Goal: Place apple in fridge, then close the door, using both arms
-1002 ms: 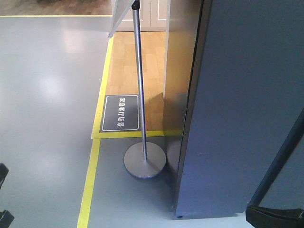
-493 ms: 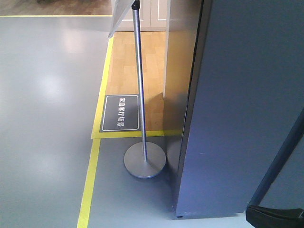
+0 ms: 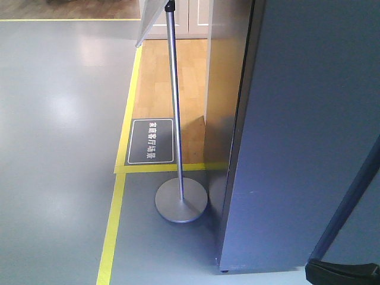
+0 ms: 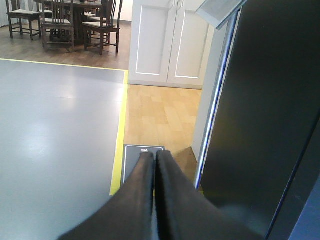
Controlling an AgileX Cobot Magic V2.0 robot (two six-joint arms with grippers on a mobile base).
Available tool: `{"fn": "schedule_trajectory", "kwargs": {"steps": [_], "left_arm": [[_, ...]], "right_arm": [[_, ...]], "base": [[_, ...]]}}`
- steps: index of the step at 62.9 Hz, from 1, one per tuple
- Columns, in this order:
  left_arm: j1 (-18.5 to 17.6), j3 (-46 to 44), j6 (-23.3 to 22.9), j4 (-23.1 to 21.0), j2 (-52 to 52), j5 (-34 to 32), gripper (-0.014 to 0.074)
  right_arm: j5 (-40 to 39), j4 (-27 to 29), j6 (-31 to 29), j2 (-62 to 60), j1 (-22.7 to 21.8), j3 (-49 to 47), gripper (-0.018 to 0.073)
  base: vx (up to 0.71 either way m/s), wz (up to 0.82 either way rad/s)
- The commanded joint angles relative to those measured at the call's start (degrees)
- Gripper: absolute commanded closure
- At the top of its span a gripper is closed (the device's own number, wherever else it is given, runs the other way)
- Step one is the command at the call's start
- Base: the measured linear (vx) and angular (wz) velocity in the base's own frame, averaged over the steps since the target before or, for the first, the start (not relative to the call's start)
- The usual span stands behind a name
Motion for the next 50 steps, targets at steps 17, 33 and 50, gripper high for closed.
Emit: {"fn": "schedule_trajectory", "kwargs": {"steps": [17, 33, 50], "left_arm": [[0.1, 1.2, -0.1, 0.2, -0.3, -4.6, 0.0603], [0.1, 1.2, -0.1, 0.2, -0.3, -4.6, 0.0603], [0.1, 1.2, -0.1, 0.2, -0.3, -4.6, 0.0603]], "right_arm": [[-1.0, 2.6, -0.8, 0.3, -0.2, -1.4, 0.0563], [-1.0, 2.6, -0.8, 0.3, -0.2, -1.4, 0.0563], [-1.1, 2.6, -0.8, 0.3, -0.2, -1.4, 0.0563]], "base": [[0.0, 0.0], [0.0, 0.0], [0.0, 0.0]]}}
